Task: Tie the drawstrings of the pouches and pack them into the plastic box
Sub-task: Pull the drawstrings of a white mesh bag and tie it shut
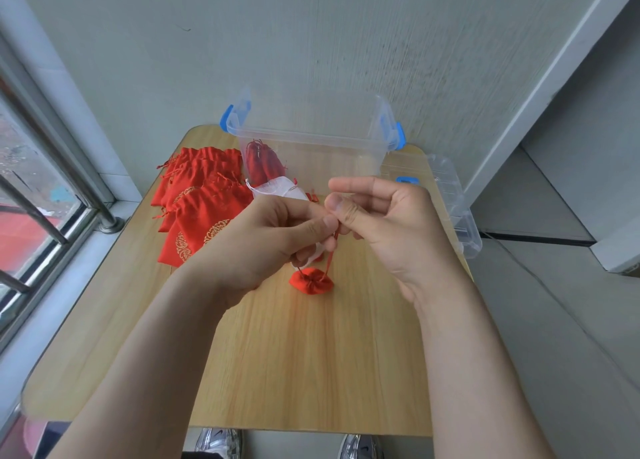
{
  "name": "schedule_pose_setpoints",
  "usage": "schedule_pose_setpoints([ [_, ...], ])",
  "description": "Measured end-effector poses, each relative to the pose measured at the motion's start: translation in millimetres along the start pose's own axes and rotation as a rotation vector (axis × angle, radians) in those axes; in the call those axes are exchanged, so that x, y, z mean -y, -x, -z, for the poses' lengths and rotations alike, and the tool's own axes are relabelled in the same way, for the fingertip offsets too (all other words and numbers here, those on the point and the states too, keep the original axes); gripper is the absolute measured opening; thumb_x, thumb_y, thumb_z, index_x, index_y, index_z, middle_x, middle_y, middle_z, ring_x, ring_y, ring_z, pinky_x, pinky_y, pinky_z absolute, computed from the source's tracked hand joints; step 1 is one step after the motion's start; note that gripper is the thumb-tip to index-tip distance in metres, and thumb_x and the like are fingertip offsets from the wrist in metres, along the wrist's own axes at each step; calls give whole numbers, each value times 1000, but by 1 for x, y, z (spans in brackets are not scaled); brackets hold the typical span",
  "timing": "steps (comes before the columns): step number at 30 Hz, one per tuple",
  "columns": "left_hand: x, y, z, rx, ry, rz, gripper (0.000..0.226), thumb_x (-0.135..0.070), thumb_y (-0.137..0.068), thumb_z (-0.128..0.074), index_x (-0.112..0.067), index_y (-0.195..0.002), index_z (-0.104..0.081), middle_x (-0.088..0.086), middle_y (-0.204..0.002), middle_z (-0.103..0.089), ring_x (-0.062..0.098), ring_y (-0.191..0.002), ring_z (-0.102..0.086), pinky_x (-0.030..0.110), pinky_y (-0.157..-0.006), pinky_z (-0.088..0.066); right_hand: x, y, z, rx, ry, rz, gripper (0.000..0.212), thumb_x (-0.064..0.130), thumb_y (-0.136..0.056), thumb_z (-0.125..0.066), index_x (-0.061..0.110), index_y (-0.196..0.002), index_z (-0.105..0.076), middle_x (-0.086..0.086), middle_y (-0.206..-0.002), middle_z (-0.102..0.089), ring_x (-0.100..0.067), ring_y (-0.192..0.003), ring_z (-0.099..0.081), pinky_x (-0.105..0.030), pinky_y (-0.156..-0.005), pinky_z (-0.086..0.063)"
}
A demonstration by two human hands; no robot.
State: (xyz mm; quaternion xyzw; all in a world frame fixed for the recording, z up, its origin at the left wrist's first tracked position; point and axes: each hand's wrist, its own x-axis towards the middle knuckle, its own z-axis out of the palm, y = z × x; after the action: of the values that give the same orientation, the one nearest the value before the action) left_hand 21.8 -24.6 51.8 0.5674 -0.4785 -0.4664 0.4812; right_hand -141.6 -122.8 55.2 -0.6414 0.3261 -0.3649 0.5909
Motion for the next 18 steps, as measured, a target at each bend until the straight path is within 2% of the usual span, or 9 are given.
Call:
schedule_pose_setpoints([
  [6, 3, -6, -1, -155, 37, 102, 26, -15, -102, -63, 5, -93, -78, 13, -72, -64, 20, -64, -54, 33, -68, -48, -5, -2, -1, -23, 75, 105, 11, 11, -91, -84, 17, -99, -81, -3, -90, -82, -17, -87, -77, -25, -78, -58],
  [10, 5, -7, -1, -216, 42, 126, 24, -15, -101, -66, 1, -91, -79, 13, -73, -64, 22, -68, -56, 39, -73, -49, -6, -2, -1, -8, 340, 198, 21, 4, -90, -78, 23, -98, -82, 9, -92, -80, -11, -86, -76, -27, -76, -61],
  [12, 6, -8, -1, -232, 65, 122, 22, -15, -100, -66, -1, -88, -80, 14, -74, -65, 24, -71, -56, 43, -76, -49, -5, 1, -2, 31, 419, 188, 23, 11, -83, -84, 26, -100, -82, 12, -93, -79, -8, -88, -75, -25, -72, -59],
  [15, 6, -8, -1, -218, 33, 118, 23, -17, -100, -67, -1, -91, -81, 13, -74, -64, 25, -74, -55, 44, -79, -51, -4, 4, -5, 24, 524, 190, 33, 26, -72, -96, 28, -102, -82, 15, -89, -78, -2, -84, -73, -12, -69, -51],
  [18, 6, -9, -1, -240, -3, 117, 28, -21, -100, -68, 1, -86, -78, 8, -73, -64, 19, -71, -54, 41, -78, -50, -3, 4, -6, -24, 570, 227, 26, 19, -74, -96, 27, -96, -85, 17, -77, -75, 4, -73, -68, -7, -64, -46],
])
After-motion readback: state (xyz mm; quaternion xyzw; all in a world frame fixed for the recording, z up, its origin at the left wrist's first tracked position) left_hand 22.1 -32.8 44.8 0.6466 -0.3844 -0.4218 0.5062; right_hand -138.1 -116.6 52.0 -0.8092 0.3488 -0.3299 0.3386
